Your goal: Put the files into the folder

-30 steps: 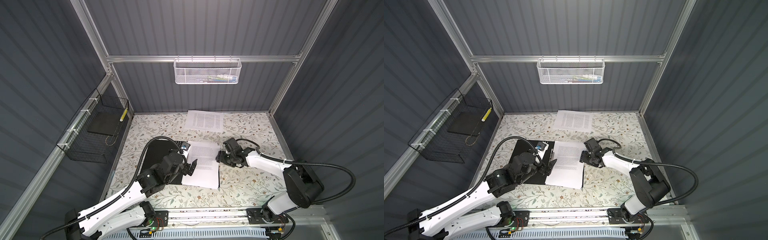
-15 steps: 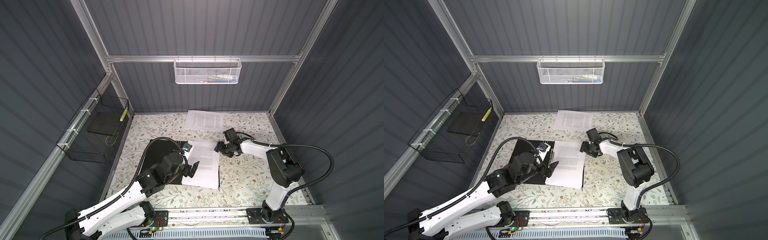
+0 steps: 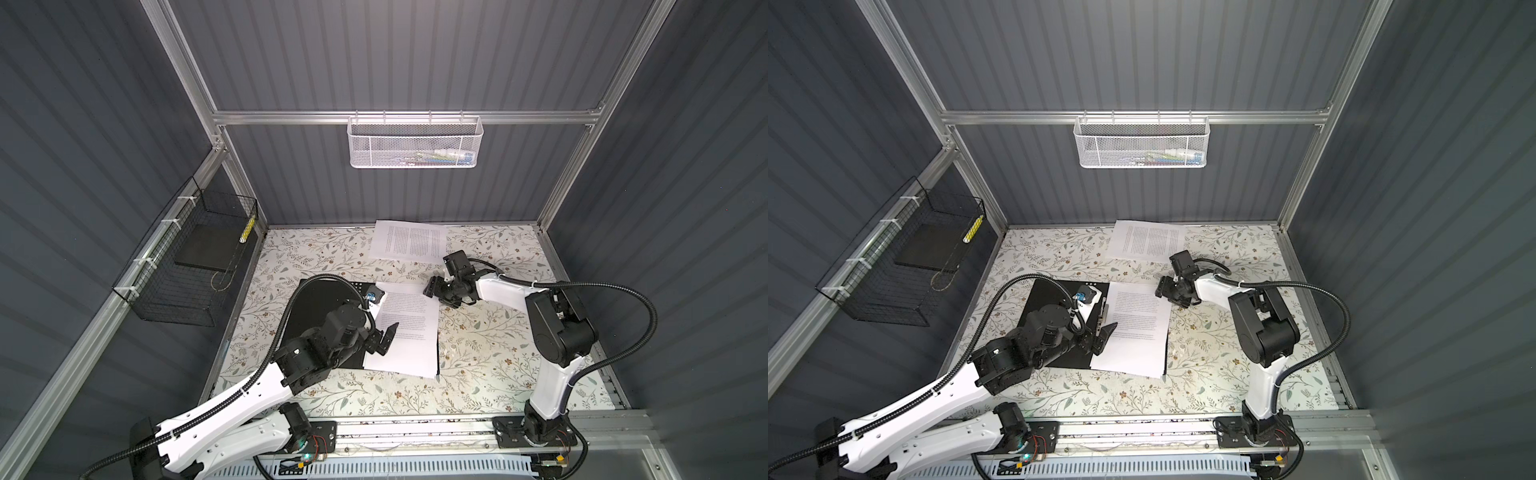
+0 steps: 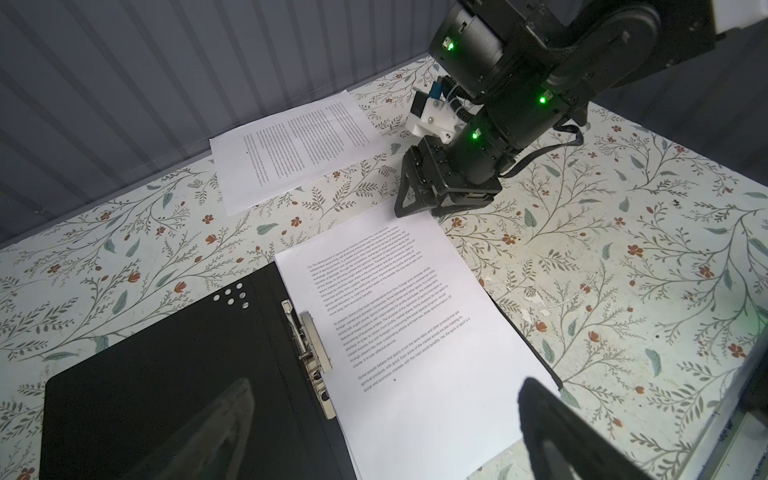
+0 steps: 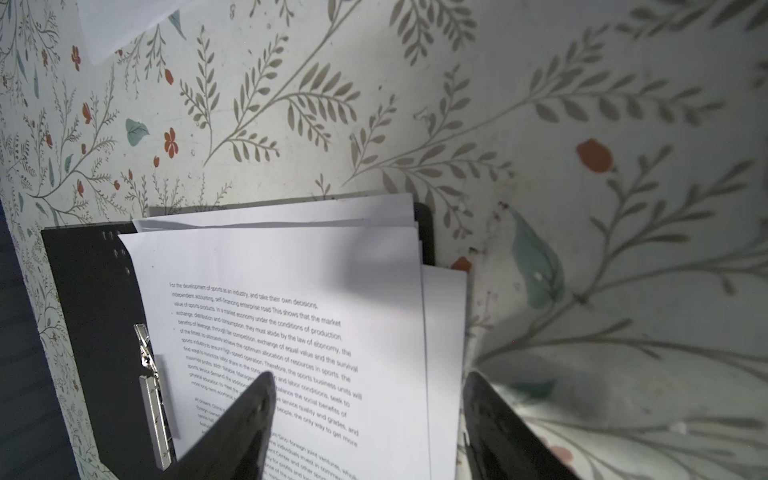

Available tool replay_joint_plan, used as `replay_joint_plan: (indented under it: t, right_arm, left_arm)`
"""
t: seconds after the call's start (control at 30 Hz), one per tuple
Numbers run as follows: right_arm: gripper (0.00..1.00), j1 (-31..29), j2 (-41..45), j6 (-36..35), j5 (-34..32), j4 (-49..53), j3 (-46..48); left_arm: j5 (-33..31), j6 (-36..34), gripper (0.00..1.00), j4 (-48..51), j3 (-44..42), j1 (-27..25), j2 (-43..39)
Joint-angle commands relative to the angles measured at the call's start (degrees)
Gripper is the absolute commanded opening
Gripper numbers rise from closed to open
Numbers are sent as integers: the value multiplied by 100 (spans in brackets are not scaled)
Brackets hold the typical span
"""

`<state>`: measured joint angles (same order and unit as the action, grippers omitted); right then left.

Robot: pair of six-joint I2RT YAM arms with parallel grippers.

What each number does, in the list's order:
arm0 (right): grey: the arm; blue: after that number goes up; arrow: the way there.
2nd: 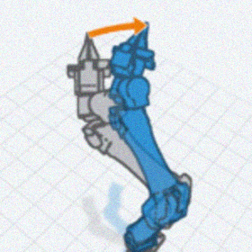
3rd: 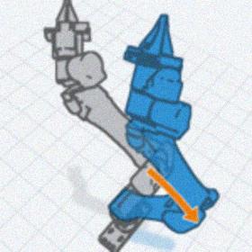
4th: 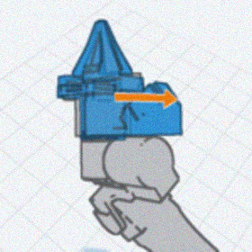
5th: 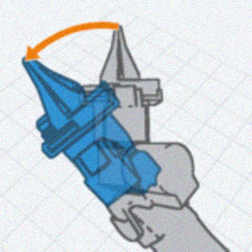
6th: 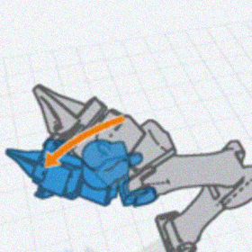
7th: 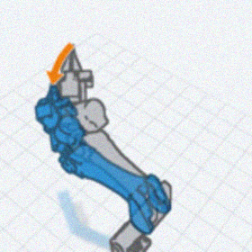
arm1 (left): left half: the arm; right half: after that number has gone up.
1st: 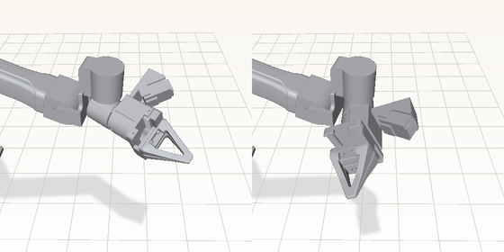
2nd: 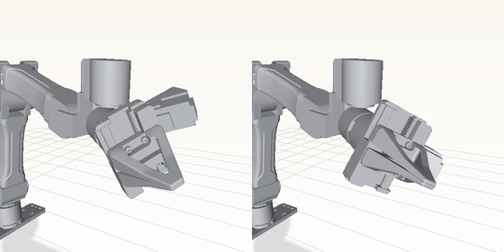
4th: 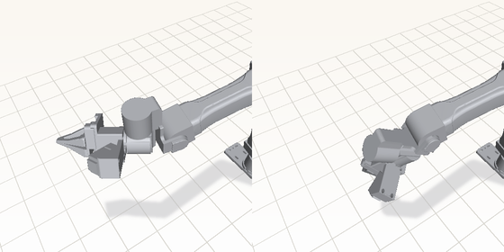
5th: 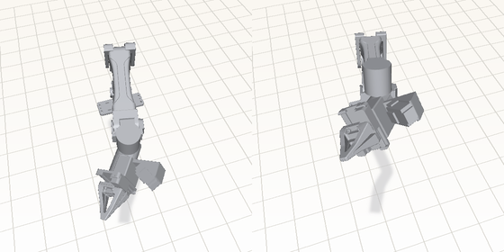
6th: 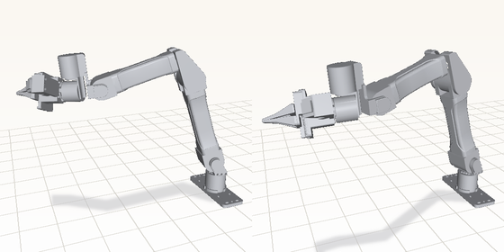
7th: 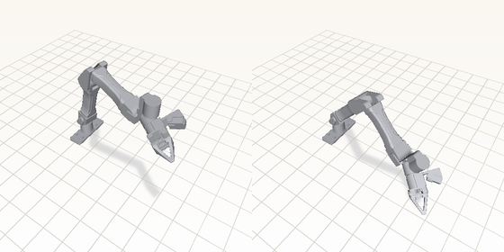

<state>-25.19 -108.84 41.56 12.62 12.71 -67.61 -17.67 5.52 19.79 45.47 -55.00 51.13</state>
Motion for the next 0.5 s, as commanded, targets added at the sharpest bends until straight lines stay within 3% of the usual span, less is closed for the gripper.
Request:
replay_joint_plan:
  t: [0.0,0.47]
  right_arm:
    - [70,22,-123,27,34,57,-172]
    - [71,22,-271,107,248,-69,-334]
  left_arm:
    - [63,-97,100,16,80,33,-94]
    - [56,-104,100,16,67,33,-117]
